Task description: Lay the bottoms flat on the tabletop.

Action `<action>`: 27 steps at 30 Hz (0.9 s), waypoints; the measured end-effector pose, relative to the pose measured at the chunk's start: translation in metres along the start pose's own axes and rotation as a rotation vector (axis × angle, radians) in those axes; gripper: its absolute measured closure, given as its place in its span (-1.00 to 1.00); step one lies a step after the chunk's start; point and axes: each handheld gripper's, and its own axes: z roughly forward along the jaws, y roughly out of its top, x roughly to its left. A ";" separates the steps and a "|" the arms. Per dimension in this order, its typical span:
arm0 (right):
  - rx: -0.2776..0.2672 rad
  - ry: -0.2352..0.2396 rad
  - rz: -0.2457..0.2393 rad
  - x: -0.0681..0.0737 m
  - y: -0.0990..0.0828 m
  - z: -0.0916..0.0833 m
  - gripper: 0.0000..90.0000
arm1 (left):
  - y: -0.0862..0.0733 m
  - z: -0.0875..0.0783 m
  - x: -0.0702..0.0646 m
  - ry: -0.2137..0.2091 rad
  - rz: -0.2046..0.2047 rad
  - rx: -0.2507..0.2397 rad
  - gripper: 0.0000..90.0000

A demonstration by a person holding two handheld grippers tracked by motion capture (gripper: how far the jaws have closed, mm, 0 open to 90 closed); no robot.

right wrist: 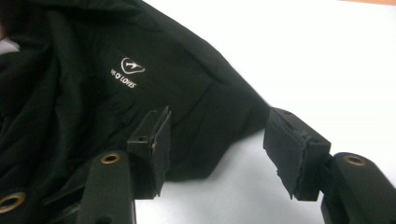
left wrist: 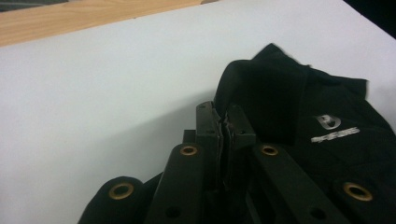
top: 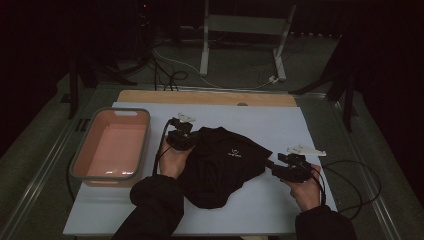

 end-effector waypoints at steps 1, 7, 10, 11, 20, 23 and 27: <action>0.002 0.003 0.001 0.001 0.000 0.001 -0.08 | 0.000 0.000 0.000 0.000 0.000 0.000 0.94; 0.017 0.019 -0.004 0.012 0.002 0.012 -0.07 | -0.006 0.007 -0.007 -0.025 0.008 0.018 0.93; 0.027 0.026 -0.017 0.018 0.002 0.019 -0.07 | -0.007 0.012 -0.011 -0.037 0.007 0.031 0.93; 0.033 0.031 -0.021 0.020 0.003 0.021 -0.07 | -0.008 0.013 -0.011 -0.040 0.006 0.036 0.92; 0.049 0.018 -0.026 0.025 0.002 0.030 -0.13 | -0.010 0.013 -0.022 -0.055 0.005 -0.021 -0.07; 0.055 0.013 -0.025 0.028 0.002 0.036 -0.18 | -0.010 0.012 -0.028 -0.064 0.005 -0.045 -0.19; 0.055 0.021 -0.041 0.034 0.002 0.041 -0.21 | -0.010 0.010 -0.032 -0.088 0.010 -0.057 -0.29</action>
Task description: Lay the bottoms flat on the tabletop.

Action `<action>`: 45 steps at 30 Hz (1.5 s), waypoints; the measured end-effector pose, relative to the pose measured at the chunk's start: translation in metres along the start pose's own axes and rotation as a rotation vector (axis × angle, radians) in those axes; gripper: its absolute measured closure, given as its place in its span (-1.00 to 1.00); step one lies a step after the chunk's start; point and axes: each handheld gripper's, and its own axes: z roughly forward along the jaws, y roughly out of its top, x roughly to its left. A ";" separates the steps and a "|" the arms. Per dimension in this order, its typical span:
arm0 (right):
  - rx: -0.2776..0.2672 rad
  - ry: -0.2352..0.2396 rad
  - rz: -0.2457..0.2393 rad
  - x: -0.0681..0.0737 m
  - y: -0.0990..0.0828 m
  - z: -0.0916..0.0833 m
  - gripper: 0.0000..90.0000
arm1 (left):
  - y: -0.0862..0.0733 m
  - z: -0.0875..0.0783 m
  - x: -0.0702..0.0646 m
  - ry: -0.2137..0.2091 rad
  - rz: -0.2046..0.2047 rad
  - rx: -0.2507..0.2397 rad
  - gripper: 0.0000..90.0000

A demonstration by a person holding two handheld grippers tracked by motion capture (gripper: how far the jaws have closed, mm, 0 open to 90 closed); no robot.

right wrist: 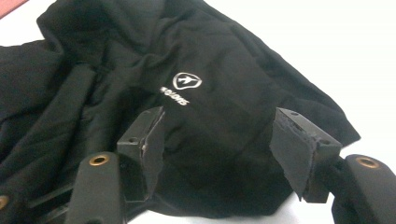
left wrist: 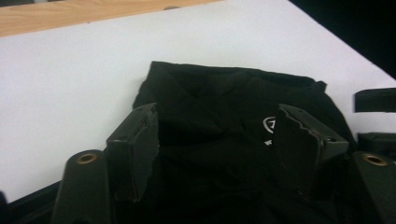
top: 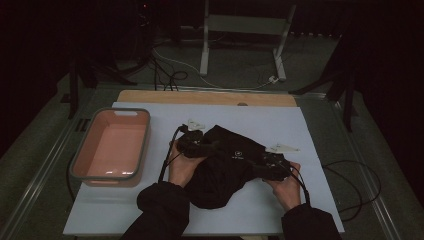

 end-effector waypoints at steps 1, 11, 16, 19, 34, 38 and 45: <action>0.001 -0.003 -0.007 0.002 0.000 0.001 -0.21 | 0.000 0.000 -0.001 -0.006 0.001 -0.001 -0.30; 0.064 0.020 -0.072 0.020 -0.005 0.016 -0.09 | 0.001 -0.003 -0.003 -0.042 -0.017 -0.026 -0.33; 0.102 0.022 -0.134 0.025 -0.010 0.019 0.04 | 0.003 -0.006 -0.004 -0.054 -0.021 -0.039 -0.33; 0.126 0.005 -0.153 0.027 -0.014 0.017 0.23 | 0.003 -0.007 -0.003 -0.053 -0.029 -0.043 -0.33; 0.102 0.034 -0.122 0.008 -0.019 -0.004 0.44 | 0.004 -0.007 -0.002 -0.045 -0.035 -0.044 -0.31; 0.098 0.055 -0.131 0.015 -0.018 0.007 -0.05 | 0.004 -0.006 -0.003 -0.049 -0.035 -0.045 -0.31; 0.177 0.017 -0.171 0.023 -0.021 0.021 0.29 | 0.004 -0.006 -0.003 -0.047 -0.038 -0.049 -0.30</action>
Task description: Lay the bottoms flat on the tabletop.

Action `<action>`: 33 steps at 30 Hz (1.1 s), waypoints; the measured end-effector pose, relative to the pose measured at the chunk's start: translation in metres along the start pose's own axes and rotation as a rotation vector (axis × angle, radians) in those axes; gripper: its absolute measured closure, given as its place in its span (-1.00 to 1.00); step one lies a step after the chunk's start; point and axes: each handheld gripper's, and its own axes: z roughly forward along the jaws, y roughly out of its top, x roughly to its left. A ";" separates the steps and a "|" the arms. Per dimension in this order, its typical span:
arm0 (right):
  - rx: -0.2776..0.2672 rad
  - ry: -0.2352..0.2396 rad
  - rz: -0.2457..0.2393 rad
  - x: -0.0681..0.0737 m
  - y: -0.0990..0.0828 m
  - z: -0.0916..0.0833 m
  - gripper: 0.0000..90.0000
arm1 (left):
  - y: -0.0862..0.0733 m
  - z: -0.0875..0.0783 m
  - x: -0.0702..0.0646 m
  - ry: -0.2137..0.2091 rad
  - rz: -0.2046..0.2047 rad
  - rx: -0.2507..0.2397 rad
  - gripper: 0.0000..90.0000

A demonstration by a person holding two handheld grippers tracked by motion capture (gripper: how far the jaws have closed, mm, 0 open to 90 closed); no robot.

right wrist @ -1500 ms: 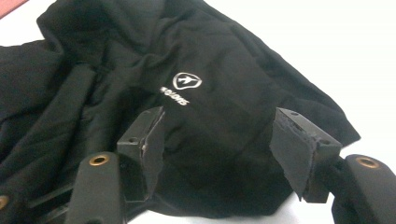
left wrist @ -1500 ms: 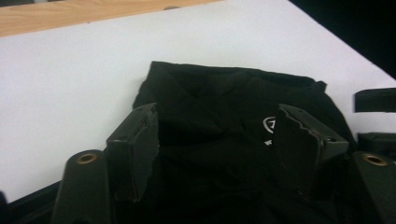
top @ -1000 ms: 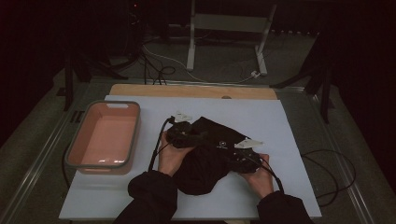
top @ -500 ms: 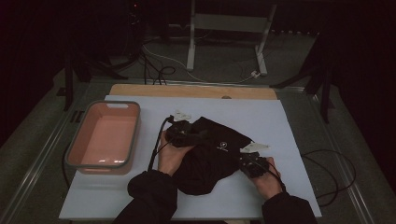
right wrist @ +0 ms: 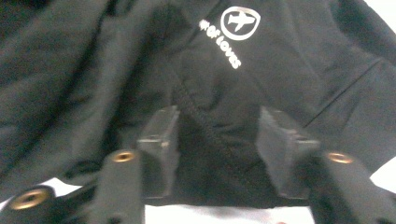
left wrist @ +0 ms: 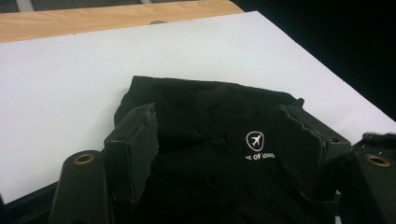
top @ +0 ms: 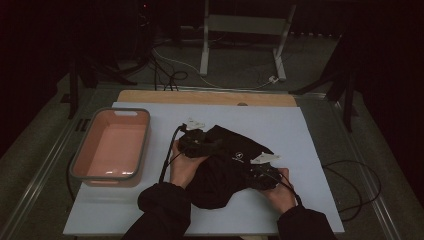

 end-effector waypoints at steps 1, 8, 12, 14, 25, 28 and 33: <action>0.011 -0.002 0.001 0.000 0.000 0.001 0.43 | 0.000 0.000 0.000 -0.001 -0.002 -0.001 -0.30; 0.025 -0.018 0.009 -0.005 -0.002 -0.002 1.00 | 0.000 0.000 -0.001 -0.005 -0.005 -0.004 -0.29; 0.022 -0.031 0.007 -0.009 -0.004 -0.008 1.00 | 0.000 -0.001 0.000 -0.003 -0.002 -0.004 -0.29; 0.018 -0.033 0.024 -0.011 -0.005 -0.010 0.99 | 0.001 -0.001 0.000 -0.002 -0.002 -0.004 -0.29; 0.051 -0.074 0.102 -0.014 -0.006 0.000 -0.27 | 0.003 -0.007 0.001 -0.001 -0.004 -0.019 -0.30; 0.049 -0.083 0.091 -0.013 -0.006 -0.001 0.05 | 0.004 -0.008 0.000 -0.007 -0.011 -0.021 -0.30; 0.044 -0.115 0.087 -0.014 -0.007 -0.005 0.79 | 0.004 -0.007 -0.003 -0.013 -0.001 -0.022 -0.30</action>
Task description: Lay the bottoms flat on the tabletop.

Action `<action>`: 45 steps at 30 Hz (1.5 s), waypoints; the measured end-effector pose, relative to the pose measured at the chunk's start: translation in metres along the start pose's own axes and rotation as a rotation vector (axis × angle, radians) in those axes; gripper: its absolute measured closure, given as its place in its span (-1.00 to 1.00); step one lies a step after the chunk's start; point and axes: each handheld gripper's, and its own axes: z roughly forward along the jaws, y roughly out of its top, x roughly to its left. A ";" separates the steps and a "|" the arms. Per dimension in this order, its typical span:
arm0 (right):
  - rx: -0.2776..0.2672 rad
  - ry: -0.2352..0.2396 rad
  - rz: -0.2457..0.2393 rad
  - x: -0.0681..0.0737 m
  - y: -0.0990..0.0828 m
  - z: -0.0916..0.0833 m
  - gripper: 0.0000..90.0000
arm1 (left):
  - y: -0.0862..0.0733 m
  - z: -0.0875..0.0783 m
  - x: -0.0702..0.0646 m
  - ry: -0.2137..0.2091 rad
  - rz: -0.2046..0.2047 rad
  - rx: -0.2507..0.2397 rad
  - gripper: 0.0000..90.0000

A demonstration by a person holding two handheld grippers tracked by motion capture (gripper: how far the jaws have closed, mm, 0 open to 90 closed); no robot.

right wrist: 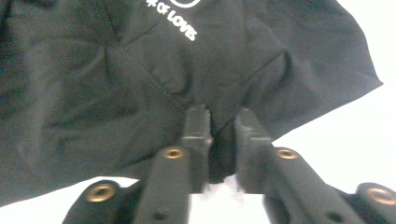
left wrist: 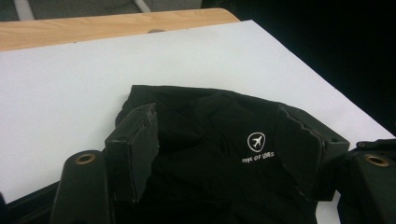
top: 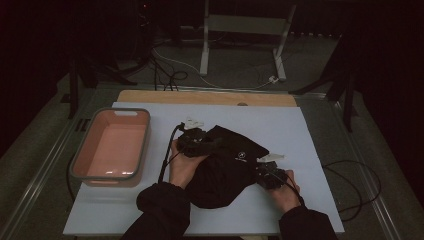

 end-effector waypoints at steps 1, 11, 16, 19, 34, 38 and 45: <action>-0.002 0.006 0.012 -0.002 0.000 0.000 0.81 | 0.000 0.000 0.000 -0.002 -0.001 -0.001 -0.30; -0.013 -0.017 0.080 -0.031 -0.006 -0.014 0.89 | 0.001 -0.002 -0.002 -0.009 0.004 0.000 -0.29; -0.011 -0.053 0.104 -0.050 -0.013 -0.020 0.85 | 0.000 -0.004 -0.004 -0.014 0.013 0.005 -0.29; -0.025 -0.066 0.135 -0.057 -0.015 -0.023 0.56 | -0.001 -0.005 -0.007 -0.020 0.025 0.012 -0.29; -0.165 -0.041 0.182 -0.064 -0.009 -0.039 -0.31 | -0.019 0.004 -0.033 -0.067 0.085 0.066 -0.32; -0.177 -0.047 0.195 -0.064 -0.008 -0.042 -0.38 | -0.029 0.014 -0.039 -0.065 0.086 0.096 -0.42; -0.195 -0.045 0.215 -0.069 -0.009 -0.045 -0.38 | -0.040 0.027 -0.044 -0.055 0.104 0.169 -0.68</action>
